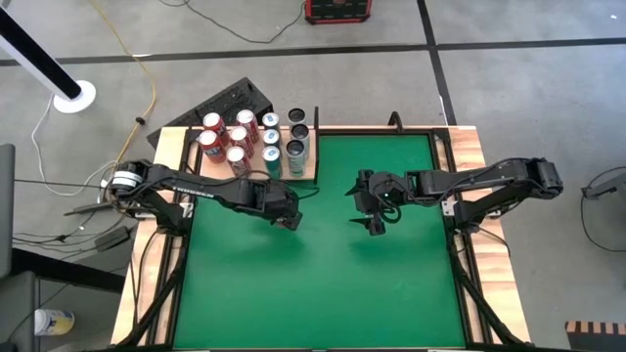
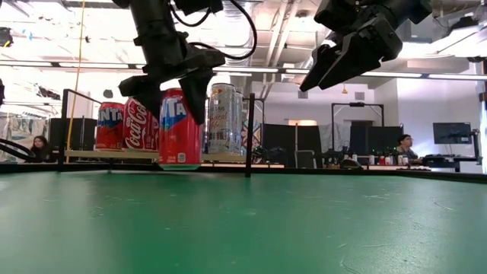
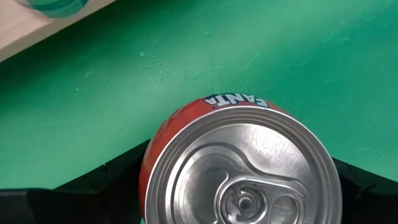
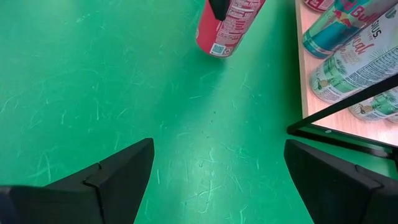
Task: Place canned beverage on shelf
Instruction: Put the red soda can on the shelf aligned with the other red soda cans
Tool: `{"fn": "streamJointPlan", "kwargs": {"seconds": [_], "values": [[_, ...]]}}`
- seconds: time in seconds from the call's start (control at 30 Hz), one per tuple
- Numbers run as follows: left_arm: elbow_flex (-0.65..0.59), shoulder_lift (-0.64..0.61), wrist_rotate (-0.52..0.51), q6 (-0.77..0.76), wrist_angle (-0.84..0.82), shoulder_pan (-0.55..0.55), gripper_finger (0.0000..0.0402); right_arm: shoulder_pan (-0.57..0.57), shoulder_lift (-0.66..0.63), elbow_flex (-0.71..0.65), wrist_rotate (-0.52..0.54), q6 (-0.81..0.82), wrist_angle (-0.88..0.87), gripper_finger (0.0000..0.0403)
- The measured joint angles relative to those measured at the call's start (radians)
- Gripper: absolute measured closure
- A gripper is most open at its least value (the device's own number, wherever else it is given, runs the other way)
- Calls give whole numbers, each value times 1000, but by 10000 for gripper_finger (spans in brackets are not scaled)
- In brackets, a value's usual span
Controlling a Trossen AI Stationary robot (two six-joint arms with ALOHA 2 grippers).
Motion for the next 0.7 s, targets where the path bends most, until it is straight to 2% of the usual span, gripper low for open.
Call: {"fn": "streamJointPlan", "kwargs": {"seconds": [0.17,0.53,0.7], "values": [[-1,0,-2,52,1,0,85,0,0,0,0,0,0,20],[-1,0,-13,8,0,3,84,0,0,0,0,0,-1,20],[-1,-1,15,-8,3,14,65,0,0,0,0,-3,-2,20]]}}
